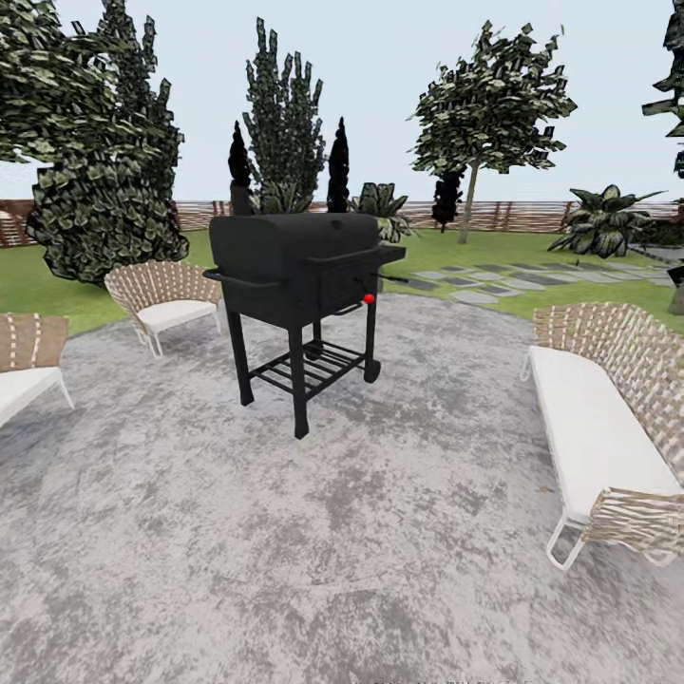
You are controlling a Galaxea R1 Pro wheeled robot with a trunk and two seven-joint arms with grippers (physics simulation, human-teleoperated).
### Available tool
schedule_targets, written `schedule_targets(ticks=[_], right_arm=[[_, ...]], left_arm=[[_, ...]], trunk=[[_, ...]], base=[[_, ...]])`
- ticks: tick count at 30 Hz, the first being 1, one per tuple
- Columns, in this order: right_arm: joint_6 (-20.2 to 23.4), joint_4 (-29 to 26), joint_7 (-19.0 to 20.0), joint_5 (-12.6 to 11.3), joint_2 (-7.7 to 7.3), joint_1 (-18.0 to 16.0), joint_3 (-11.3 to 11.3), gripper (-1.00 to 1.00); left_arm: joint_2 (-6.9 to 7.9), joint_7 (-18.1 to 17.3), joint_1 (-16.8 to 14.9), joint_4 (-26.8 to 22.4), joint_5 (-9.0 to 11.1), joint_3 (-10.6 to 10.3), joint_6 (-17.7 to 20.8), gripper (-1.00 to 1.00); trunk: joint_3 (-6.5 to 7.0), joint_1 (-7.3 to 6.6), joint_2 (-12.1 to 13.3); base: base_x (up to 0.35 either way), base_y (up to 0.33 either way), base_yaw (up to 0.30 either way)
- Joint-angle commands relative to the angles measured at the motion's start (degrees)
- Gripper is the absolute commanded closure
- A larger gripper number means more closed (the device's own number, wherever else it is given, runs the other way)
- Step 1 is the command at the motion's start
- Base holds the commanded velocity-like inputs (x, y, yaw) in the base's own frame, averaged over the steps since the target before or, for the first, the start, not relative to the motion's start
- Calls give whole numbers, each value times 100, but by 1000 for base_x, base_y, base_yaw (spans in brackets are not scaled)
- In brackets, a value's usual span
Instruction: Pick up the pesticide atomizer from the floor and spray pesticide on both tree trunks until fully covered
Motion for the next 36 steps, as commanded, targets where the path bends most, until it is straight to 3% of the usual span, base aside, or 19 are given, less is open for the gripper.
schedule_targets(ticks=[1,12,17,24,31,33,36], right_arm=[[0,0,0,-1,0,0,-1,-100],[0,-24,-6,-8,-7,-4,-10,-100],[15,-684,-35,-19,-140,-2,-48,-100],[3,-752,-51,-9,-225,-1,-53,-100],[-5,-687,-39,23,-258,1,-26,-100],[0,-650,-20,24,-210,0,-6,-100],[0,-523,-7,29,146,1,15,-100]], left_arm=[[0,0,0,-3,0,0,0,-100],[46,3,0,2,0,0,0,-100],[275,8,0,-7,16,40,-4,-100],[314,1,0,-7,11,39,-9,-100],[317,1,0,-7,9,59,-9,-100],[317,1,0,-7,9,60,-9,-100],[317,0,0,-7,13,61,-9,-100]], trunk=[[-4,0,0],[-49,0,0],[-71,0,0],[-101,0,0],[-111,0,0],[-111,0,0],[-111,0,0]], base=[[0,0,-300],[0,0,-300],[0,0,-300],[10,0,-287],[246,0,-72],[329,0,-14],[342,0,-5]])
